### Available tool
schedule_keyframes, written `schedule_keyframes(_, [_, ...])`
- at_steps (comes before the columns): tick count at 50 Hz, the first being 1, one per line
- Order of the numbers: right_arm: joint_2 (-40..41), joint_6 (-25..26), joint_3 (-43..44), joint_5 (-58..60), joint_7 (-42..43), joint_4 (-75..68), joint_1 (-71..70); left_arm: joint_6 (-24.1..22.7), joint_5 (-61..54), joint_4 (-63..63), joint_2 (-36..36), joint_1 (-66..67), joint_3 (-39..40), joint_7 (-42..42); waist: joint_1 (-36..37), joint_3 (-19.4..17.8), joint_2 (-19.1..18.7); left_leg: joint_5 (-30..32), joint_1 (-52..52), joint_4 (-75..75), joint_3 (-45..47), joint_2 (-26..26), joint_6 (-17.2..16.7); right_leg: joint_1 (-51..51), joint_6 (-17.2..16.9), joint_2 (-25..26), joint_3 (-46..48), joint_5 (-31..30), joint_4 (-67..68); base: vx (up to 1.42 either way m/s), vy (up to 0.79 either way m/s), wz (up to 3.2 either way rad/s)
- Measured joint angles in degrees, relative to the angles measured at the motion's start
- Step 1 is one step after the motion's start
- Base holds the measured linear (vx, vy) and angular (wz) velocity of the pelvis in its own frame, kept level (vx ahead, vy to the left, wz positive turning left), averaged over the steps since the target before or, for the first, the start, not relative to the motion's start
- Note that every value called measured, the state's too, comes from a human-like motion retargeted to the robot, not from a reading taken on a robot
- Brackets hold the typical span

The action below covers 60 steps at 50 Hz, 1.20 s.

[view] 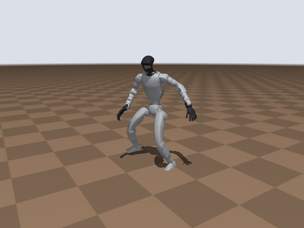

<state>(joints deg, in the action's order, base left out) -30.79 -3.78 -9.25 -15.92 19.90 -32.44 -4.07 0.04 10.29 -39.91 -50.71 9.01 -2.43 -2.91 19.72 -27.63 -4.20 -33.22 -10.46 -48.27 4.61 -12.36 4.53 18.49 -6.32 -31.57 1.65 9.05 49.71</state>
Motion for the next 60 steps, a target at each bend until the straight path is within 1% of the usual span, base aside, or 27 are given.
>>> schedule_keyframes(2, [0.01, 0.48, -1.29, 1.88, 0.47, -0.64, -1.11, -0.11, 1.85, 1.52, -2.46, -6.14, -3.40, 0.68, -2.71, -1.05, -0.22, -1.37, -1.23, -3.01, 2.43, 2.68, -0.56, 5.35, 0.43, 0.52, 6.96, 5.87, 6.20, -0.01, 1.11, 0.05])
schedule_keyframes(4, [-0.33, -0.14, -0.36, 1.21, 1.98, -0.82, -1.52, -1.12, 2.10, 5.43, -5.26, -11.19, -6.03, 3.88, -6.31, -0.52, -0.39, -0.31, -1.69, -0.34, 4.16, 6.00, -1.69, 9.13, 1.12, 2.82, 15.75, 8.21, 7.92, 0.02, 1.08, 0.26])
schedule_keyframes(5, [-0.65, -0.83, 0.54, 0.07, 3.23, -0.56, -1.57, -1.81, 1.50, 8.02, -6.72, -13.25, -7.11, 6.43, -8.45, 0.04, -0.65, 1.24, -1.68, 2.52, 4.79, 7.66, -2.60, 10.38, 1.70, 4.78, 20.63, 9.06, 7.36, 0.04, 1.07, 0.49])
schedule_keyframes(7, [-2.14, -3.47, 2.81, -3.85, 6.55, 1.35, -0.74, -3.50, -1.68, 13.93, -8.77, -15.87, -9.34, 14.11, -14.08, 1.41, -2.54, 9.35, -0.15, 13.31, 4.02, 11.05, -6.20, 10.43, 2.11, 12.65, 29.74, 8.21, -0.06, 0.07, 1.08, 0.81])
schedule_keyframes(10, [-4.79, -8.07, 7.13, -8.06, 9.70, 5.09, 3.71, -6.79, -4.31, 21.13, -8.01, -16.17, -10.96, 22.21, -23.85, 3.13, -7.64, 30.86, 6.43, 36.25, -1.86, 16.28, -13.29, 7.55, 0.29, 28.23, 39.39, -2.44, -19.59, 0.15, 1.11, 1.42])
schedule_keyframes(12, [-5.80, -10.30, 12.14, -8.83, 9.85, 6.90, 8.93, -8.86, -3.62, 24.40, -4.69, -14.51, -9.64, 21.83, -30.44, 3.18, -11.08, 43.45, 11.25, 47.08, -4.96, 18.80, -18.87, 4.98, -1.72, 37.06, 40.52, -11.31, -32.27, 0.28, 1.31, 1.90])
schedule_keyframes(14, [-5.99, -10.52, 17.70, -8.03, 8.79, 7.26, 13.68, -10.39, -3.23, 26.42, -0.43, -12.91, -7.43, 20.44, -34.51, 3.27, -11.67, 45.66, 14.31, 51.93, -7.01, 24.26, -19.53, 4.18, -4.34, 40.36, 35.60, -16.55, -39.28, 0.41, 1.49, 1.35])
schedule_keyframes(16, [-4.26, -9.55, 22.62, -7.39, 8.23, 6.37, 18.23, -11.05, -3.44, 26.89, 3.63, -10.64, -5.69, 20.30, -35.39, 4.22, -9.26, 39.72, 17.84, 53.22, -15.06, 28.23, -19.53, 1.54, -4.83, 42.17, 30.51, -18.29, -44.19, 0.61, 0.98, 0.68])
schedule_keyframes(18, [-0.17, -9.82, 26.92, -10.90, 10.53, 6.06, 22.59, -10.83, -5.01, 26.52, 7.39, -7.09, -3.90, 21.31, -35.65, 6.17, -5.46, 34.27, 21.11, 52.79, -20.90, 29.43, -19.53, -1.91, -3.31, 41.03, 31.78, -19.64, -47.05, 0.63, 0.66, 0.80])
schedule_keyframes(20, [3.13, -8.65, 31.26, -13.25, 11.59, 4.71, 27.47, -9.53, -7.42, 25.38, 11.37, -4.10, -2.57, 20.92, -35.61, 8.34, -2.67, 30.32, 23.30, 49.52, -16.85, 28.30, -17.46, -5.83, -3.22, 37.55, 36.23, -21.59, -49.01, 0.63, 0.87, 1.31])
schedule_keyframes(21, [4.17, -7.22, 32.98, -13.77, 10.69, 3.41, 29.84, -8.47, -8.48, 24.71, 12.54, -2.70, -1.74, 20.06, -35.78, 9.29, -1.24, 28.07, 23.75, 46.81, -11.98, 26.39, -15.52, -7.27, -3.79, 35.61, 34.40, -19.90, -49.65, 0.66, 0.97, 1.61])
schedule_keyframes(22, [5.19, -5.98, 34.58, -14.57, 9.73, 1.94, 31.96, -7.32, -9.57, 24.04, 13.41, -1.38, -0.87, 19.20, -35.78, 10.05, 0.23, 25.76, 24.01, 43.89, -6.77, 24.03, -13.41, -8.03, -4.28, 33.40, 31.83, -16.49, -48.94, 0.67, 0.93, 1.71])
schedule_keyframes(23, [6.18, -5.08, 35.95, -15.90, 8.64, 0.10, 33.59, -6.00, -10.76, 23.38, 13.69, -0.22, 0.05, 18.33, -35.46, 10.43, 1.79, 23.33, 23.90, 40.56, -0.83, 20.78, -10.96, -7.45, -4.61, 30.64, 27.77, -9.60, -45.55, 0.64, 0.87, 1.39])
schedule_keyframes(25, [6.11, -3.29, 36.10, -17.56, 7.09, -5.06, 33.69, -3.51, -11.45, 21.19, 14.08, 1.75, 2.06, 17.75, -33.94, 9.29, 3.33, 16.62, 20.35, 28.15, 9.88, 12.09, -5.01, -7.81, -0.12, 26.80, 23.63, 5.34, -41.98, 0.52, 0.80, 0.53])
schedule_keyframes(27, [4.41, -1.93, 33.85, -16.77, 6.30, -11.22, 29.65, -1.13, -11.27, 16.93, 14.84, 3.94, 3.69, 18.13, -30.60, 5.75, 2.49, 9.47, 13.96, 12.74, 11.94, 0.98, -1.03, -0.52, 3.90, 22.64, 22.26, 18.24, -22.03, 0.34, 0.75, -0.93])
schedule_keyframes(28, [2.99, -1.26, 31.54, -15.80, 6.24, -13.84, 26.72, -0.09, -10.75, 13.97, 15.88, 5.07, 3.93, 18.32, -29.10, 3.81, 1.16, 7.51, 10.41, 6.59, 10.01, -4.36, -0.67, 2.43, 7.78, 22.49, 21.11, 21.72, -14.17, 0.27, 0.75, -1.42])
schedule_keyframes(30, [-0.07, -0.56, 25.39, -11.91, 8.26, -12.99, 23.79, 1.93, -11.74, 7.62, 18.71, 6.20, 2.20, 19.30, -27.84, -0.56, -0.57, 6.81, 5.36, 0.26, 2.87, -10.42, -3.86, 8.50, 6.85, 19.39, 18.30, 25.10, 3.30, 0.29, 0.74, -1.32])
schedule_keyframes(33, [-2.39, -0.35, 17.64, -3.33, 8.31, -14.12, 14.50, 0.97, -7.84, -2.80, 20.64, 7.12, -2.22, 18.09, -25.96, -1.29, -0.63, 14.28, 1.96, 9.36, -9.16, -13.61, -11.38, 9.25, 6.75, 20.46, 14.48, 27.83, 5.79, 0.23, 0.68, -1.12])
schedule_keyframes(35, [-5.79, -2.52, 13.07, -0.82, 9.09, -4.74, 16.07, 1.51, -0.05, -6.44, 21.37, 7.13, -5.47, 17.39, -23.76, -1.25, -2.58, 18.63, 0.23, 18.10, -14.90, -15.51, -14.63, 10.11, 7.71, 21.12, 12.01, 28.15, 6.52, 0.18, 0.69, -0.98])
schedule_keyframes(37, [-4.94, -3.57, 11.63, 2.68, 8.58, -3.70, 11.23, 0.36, 2.46, -8.94, 22.14, 7.43, -4.49, 19.35, -22.51, -0.83, -2.62, 21.67, -0.11, 28.55, -14.68, -17.96, -17.27, 9.55, 7.21, 21.22, 10.20, 27.20, 5.69, 0.14, 0.70, -0.77])
schedule_keyframes(40, [-5.36, -4.75, 9.44, 2.57, 7.26, 0.02, 8.94, -0.69, -2.03, -9.17, 24.03, 7.05, -3.01, 20.81, -21.91, -0.49, -2.53, 22.64, -0.40, 41.53, -4.00, -17.17, -19.53, 7.00, 4.63, 17.64, 7.65, 26.31, 2.65, 0.15, 0.81, -0.16])
schedule_keyframes(42, [-5.59, -4.47, 8.70, 1.67, 5.77, 0.02, 7.51, -1.33, -5.66, -8.54, 25.27, 6.04, -2.72, 20.45, -22.15, 0.38, -1.99, 22.52, -0.76, 46.17, 1.48, -11.47, -19.53, 5.45, 2.89, 13.25, 5.59, 25.37, -0.05, 0.15, 0.91, 0.02])
schedule_keyframes(43, [-5.54, -4.39, 8.37, 1.20, 4.93, -0.52, 6.66, -1.43, -6.63, -8.27, 25.77, 5.58, -2.77, 20.20, -21.77, 0.54, -2.76, 23.27, -0.52, 47.21, 0.48, -9.84, -19.53, 4.31, 2.81, 12.91, 4.83, 24.75, -1.47, 0.18, 0.81, -0.55])
schedule_keyframes(47, [-3.83, -3.52, 6.82, 0.66, 2.41, -3.33, 5.80, -1.45, -10.09, -7.12, 26.50, 5.72, -4.62, 22.14, -17.59, 2.69, -7.83, 26.16, 0.15, 41.97, -8.97, -12.41, -18.40, 0.03, 5.39, 18.70, 1.63, 22.27, -6.84, 0.18, 0.63, -1.25])
schedule_keyframes(52, [0.40, -1.03, 4.62, 4.48, 2.65, -9.09, 5.53, -2.84, -12.45, -9.06, 25.53, 0.89, -8.04, 20.80, -12.93, 4.80, -4.09, 20.93, 4.26, 35.77, -0.25, -7.67, -17.23, -4.55, 1.32, 14.43, -5.46, 17.30, -17.00, 0.11, 0.55, -0.99])
schedule_keyframes(57, [3.08, -0.21, 6.17, 6.80, -0.86, -10.99, 9.68, -4.00, -13.46, -7.16, 24.21, -2.41, -10.00, 20.00, -14.85, 8.84, -4.23, 23.35, 5.49, 41.06, 0.04, -4.16, -15.49, -10.21, -0.22, 10.73, 0.20, 9.79, -28.64, 0.05, 0.35, 0.20])
schedule_keyframes(60, [3.87, -0.29, 7.71, 5.15, -0.40, -13.34, 11.00, -5.33, -17.06, -4.88, 23.63, -3.63, -9.98, 21.26, -15.27, 10.79, -4.05, 23.64, 6.03, 42.94, 1.48, -3.59, -15.60, -11.00, -0.55, 9.77, 4.08, 7.98, -31.46, 0.03, 0.18, -0.18])
